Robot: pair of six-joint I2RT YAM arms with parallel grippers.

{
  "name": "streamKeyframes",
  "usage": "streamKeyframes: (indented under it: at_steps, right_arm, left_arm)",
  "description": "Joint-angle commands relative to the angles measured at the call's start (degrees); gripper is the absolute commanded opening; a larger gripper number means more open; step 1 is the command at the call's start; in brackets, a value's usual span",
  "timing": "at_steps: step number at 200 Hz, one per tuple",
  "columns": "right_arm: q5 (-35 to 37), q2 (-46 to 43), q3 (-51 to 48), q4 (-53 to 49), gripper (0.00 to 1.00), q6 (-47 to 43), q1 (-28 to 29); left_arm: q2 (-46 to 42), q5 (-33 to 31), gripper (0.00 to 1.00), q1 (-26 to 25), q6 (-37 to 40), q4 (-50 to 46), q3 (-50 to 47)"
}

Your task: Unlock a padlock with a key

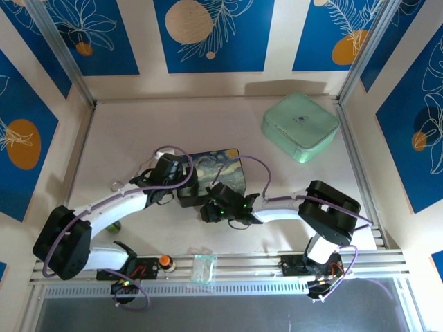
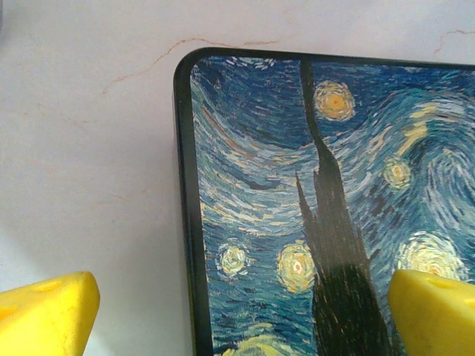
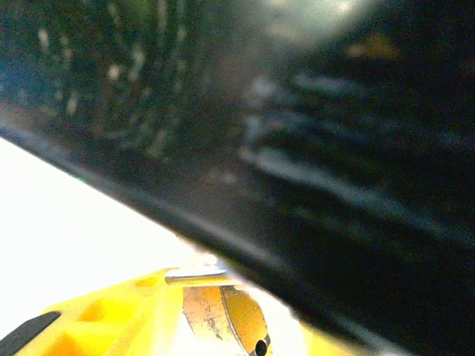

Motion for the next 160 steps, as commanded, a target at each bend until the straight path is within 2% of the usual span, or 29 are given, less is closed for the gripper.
streamKeyframes:
  at_steps: [1, 48, 64, 138, 145, 160]
  right_arm:
    - [-0.77, 1.01, -1.10, -0.63, 0.41, 1.08, 0.90]
    - [-2.21, -0.05, -4.12, 2.41, 0.29, 3.08, 0.90]
    - [-2.36, -0.02, -4.90, 3.39, 0.21, 3.60, 0.81]
    - [-3.83, -1.88, -7.68, 6.63, 0.15, 5.61, -0.93]
    - [-4.47, -1.94, -8.32, 7.61, 0.12, 6.41, -1.34]
    - [-7.01, -1.71, -10.79, 12.46, 0.11, 8.75, -2.95]
  left_arm:
    - [1.11, -0.96, 0.99, 0.78, 0.72, 0.72, 0.78]
    - [1.79, -1.11, 0.99, 0.84, 0.23, 1.36, 0.32]
    - [1.84, -1.35, 0.99, 0.77, 0.40, 1.09, 0.39]
    - [1.61, -2.14, 0.99, 0.81, 0.65, 0.88, -0.39]
    - [1.66, -2.32, 0.99, 0.70, 0.69, 0.91, -0.49]
    - [1.97, -2.65, 0.99, 0.82, 0.62, 0.87, -0.59]
